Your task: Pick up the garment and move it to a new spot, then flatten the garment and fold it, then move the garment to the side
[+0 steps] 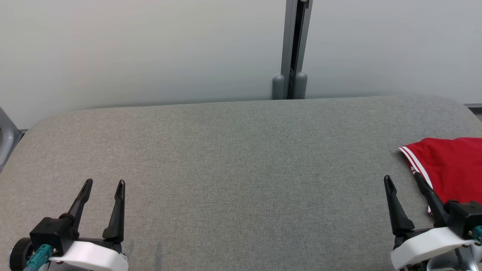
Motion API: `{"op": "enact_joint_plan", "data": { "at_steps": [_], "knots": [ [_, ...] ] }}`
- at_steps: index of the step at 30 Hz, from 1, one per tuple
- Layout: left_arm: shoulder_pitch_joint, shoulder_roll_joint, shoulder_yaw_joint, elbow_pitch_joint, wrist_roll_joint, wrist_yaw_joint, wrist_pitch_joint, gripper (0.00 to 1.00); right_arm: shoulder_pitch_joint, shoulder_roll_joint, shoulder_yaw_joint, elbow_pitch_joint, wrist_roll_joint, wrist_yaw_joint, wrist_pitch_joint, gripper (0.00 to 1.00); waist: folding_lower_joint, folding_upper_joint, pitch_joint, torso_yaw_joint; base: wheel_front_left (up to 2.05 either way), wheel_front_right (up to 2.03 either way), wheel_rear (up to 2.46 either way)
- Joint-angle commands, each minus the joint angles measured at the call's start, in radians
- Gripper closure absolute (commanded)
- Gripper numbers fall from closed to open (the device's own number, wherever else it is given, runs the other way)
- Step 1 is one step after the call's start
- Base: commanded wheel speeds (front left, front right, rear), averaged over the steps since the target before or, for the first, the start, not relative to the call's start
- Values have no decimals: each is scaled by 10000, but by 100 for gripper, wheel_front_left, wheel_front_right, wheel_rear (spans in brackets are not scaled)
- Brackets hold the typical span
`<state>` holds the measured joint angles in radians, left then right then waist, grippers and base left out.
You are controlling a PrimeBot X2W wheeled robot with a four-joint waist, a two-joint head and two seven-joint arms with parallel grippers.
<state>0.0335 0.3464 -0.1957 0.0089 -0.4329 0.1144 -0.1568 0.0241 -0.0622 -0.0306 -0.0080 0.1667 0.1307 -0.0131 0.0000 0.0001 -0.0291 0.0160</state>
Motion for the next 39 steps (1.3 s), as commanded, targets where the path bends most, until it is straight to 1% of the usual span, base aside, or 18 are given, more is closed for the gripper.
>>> {"op": "enact_joint_plan", "data": {
  "at_steps": [1,20,21,24,39],
  "knots": [
    [43,78,22,-20,-23,41,13,0,-74,-11,-25,51,-2,1,-63,0,0,-1,-3,-6,0,0,0],
    [139,203,-8,-88,-129,189,137,0,-126,20,123,121,131,1,-148,0,0,-1,72,0,0,0,0],
    [37,156,-19,-64,-89,145,150,100,-53,21,117,148,108,0,-79,100,0,-1,73,0,0,0,0],
    [108,-28,-103,159,-122,138,167,100,80,65,107,400,139,0,-50,100,0,-1,77,-1,0,0,0],
    [-615,-591,507,930,-2423,-328,610,100,-682,70,-234,1265,2882,0,310,100,0,-1,106,-20,0,0,0]
  ]
}}
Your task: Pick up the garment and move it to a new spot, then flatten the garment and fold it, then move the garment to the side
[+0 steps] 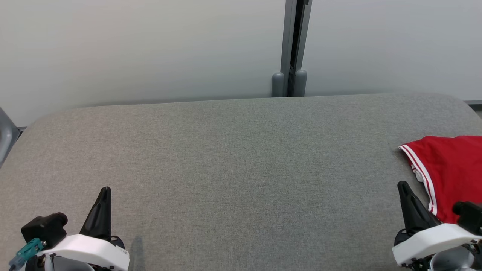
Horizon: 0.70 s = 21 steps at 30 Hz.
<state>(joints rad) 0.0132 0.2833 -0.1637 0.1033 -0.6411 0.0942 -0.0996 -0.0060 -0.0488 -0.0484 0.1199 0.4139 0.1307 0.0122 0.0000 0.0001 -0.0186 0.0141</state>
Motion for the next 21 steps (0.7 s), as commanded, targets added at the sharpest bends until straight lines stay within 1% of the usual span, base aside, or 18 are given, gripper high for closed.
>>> {"op": "enact_joint_plan", "data": {
  "at_steps": [1,21],
  "knots": [
    [-464,8,225,47,-478,-162,67,100,-424,-64,-72,36,579,0,74,100,0,-1,4,-3,0,0,0],
    [-1349,-601,902,1086,-2935,-759,562,100,-1218,-60,-382,957,3563,0,411,100,0,-1,41,-28,0,0,0]
  ]
}}
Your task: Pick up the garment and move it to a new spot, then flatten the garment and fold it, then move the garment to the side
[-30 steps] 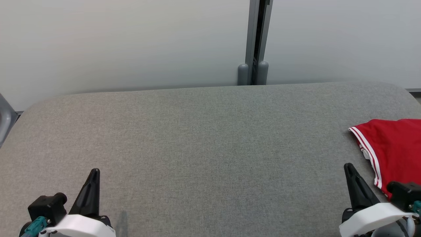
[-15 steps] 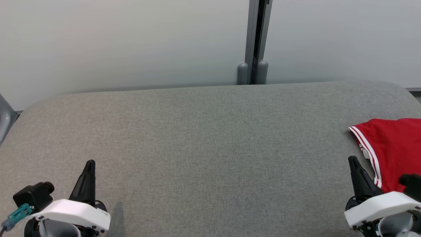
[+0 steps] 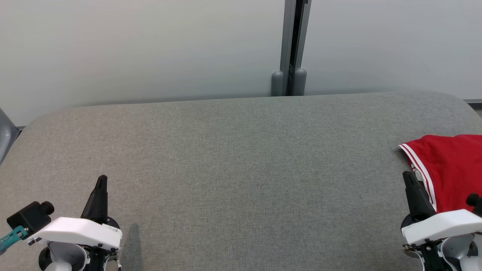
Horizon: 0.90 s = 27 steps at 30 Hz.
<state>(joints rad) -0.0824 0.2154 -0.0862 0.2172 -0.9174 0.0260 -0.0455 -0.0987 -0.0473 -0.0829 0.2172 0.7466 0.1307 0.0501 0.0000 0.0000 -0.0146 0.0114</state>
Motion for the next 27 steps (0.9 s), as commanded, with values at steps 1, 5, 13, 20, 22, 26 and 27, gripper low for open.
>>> {"op": "enact_joint_plan", "data": {
  "at_steps": [1,5,13,20,22,26,27],
  "knots": [
    [-424,53,158,-9,-281,-102,44,100,-329,-76,-53,26,369,0,46,100,0,0,3,-2,0,0,0],
    [-575,-61,279,164,-710,-202,131,100,-468,-76,-112,178,883,1,116,100,0,0,10,-7,0,0,0],
    [-848,-258,499,493,-1506,-393,292,100,-734,-75,-229,481,1852,1,232,100,0,0,25,-17,0,0,0],
    [-1073,-435,681,754,-2159,-550,426,100,-949,-73,-307,731,2640,1,320,100,0,0,39,-26,0,0,0],
    [-1153,-480,731,816,-2342,-593,460,100,-1003,-73,-330,797,2857,1,351,100,0,0,43,-28,0,0,0],
    [-1239,-559,828,947,-2676,-660,536,100,-1124,-72,-379,941,3270,1,410,100,0,0,50,-33,0,0,0],
    [-1273,-575,856,973,-2763,-683,558,100,-1157,-72,-390,974,3373,1,419,100,0,0,52,-35,0,0,0]
  ]
}}
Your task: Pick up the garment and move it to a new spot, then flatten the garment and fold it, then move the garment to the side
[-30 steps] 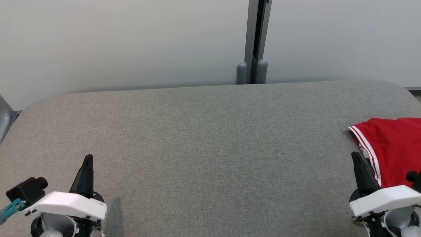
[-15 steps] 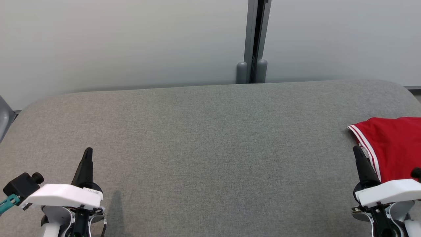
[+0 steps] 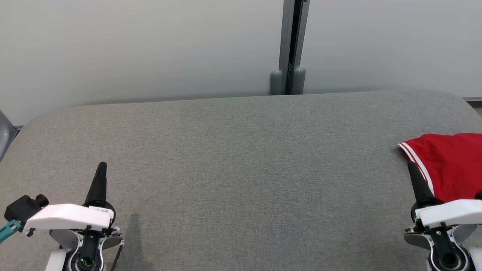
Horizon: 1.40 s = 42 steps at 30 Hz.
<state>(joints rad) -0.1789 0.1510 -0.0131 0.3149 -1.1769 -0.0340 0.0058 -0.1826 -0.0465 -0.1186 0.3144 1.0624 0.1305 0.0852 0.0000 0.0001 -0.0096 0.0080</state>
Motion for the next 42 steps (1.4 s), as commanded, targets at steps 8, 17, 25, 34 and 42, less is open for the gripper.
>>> {"op": "enact_joint_plan", "data": {
  "at_steps": [8,17,25,34,42],
  "knots": [
    [-509,-91,281,199,-739,-225,159,100,-501,-79,-122,211,908,3,154,100,0,-1,16,-9,0,0,0],
    [-739,-253,478,447,-1423,-379,302,100,-717,-78,-219,470,1743,3,252,100,0,-1,33,-21,0,0,0],
    [-920,-420,627,662,-1991,-495,419,100,-901,-77,-282,708,2423,3,334,100,0,-1,49,-31,0,0,0],
    [-1120,-556,797,895,-2577,-650,537,100,-1081,-74,-369,934,3140,3,421,100,0,-1,66,-43,0,0,0],
    [-1278,-697,929,1081,-3060,-758,641,100,-1244,-74,-449,1108,3732,4,485,100,0,-1,82,-53,0,0,0]
  ]
}}
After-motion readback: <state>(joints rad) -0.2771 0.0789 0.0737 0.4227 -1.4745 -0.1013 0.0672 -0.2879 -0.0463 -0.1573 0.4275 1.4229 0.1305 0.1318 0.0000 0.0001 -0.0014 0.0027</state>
